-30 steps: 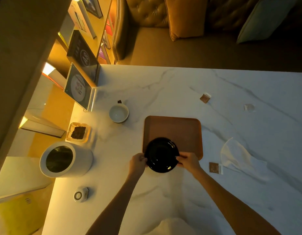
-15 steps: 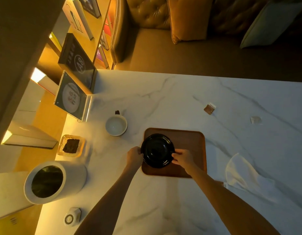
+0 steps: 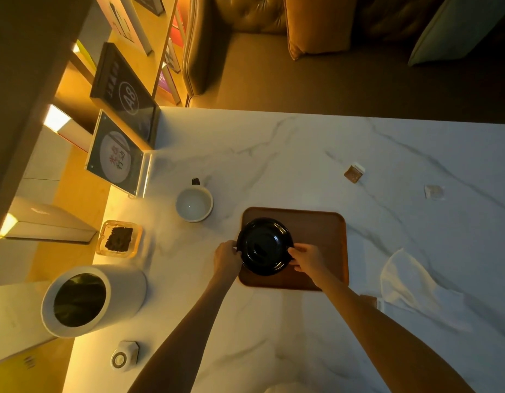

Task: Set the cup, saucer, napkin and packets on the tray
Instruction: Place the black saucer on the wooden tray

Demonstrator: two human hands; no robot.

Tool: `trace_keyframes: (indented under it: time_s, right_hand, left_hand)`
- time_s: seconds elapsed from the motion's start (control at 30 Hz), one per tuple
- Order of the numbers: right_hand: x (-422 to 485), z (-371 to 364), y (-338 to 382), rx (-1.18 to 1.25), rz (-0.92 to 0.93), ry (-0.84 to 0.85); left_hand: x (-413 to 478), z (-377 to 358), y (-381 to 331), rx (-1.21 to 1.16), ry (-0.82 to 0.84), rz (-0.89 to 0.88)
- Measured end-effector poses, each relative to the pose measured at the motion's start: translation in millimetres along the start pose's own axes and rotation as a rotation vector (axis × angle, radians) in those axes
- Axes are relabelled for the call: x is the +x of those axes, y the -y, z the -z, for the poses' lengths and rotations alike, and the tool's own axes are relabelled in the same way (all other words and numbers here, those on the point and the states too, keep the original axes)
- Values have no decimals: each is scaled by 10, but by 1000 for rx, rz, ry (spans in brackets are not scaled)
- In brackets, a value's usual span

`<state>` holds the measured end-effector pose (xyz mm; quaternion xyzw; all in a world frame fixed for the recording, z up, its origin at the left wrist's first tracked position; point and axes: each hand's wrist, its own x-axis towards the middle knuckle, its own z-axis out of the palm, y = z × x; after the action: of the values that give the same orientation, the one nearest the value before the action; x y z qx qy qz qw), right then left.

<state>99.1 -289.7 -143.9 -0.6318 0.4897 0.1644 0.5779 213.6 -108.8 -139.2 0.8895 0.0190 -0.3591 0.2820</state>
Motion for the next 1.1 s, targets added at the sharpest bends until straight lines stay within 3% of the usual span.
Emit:
trace_keyframes:
  time_s: [0.2, 1.1]
  right_hand:
    - [-17, 43, -12, -264, 125, -78]
    - [-32, 50, -58, -254, 101, -86]
  left_hand:
    - [-40, 4, 39, -107, 40, -2]
    - [-101, 8, 53, -121, 27, -39]
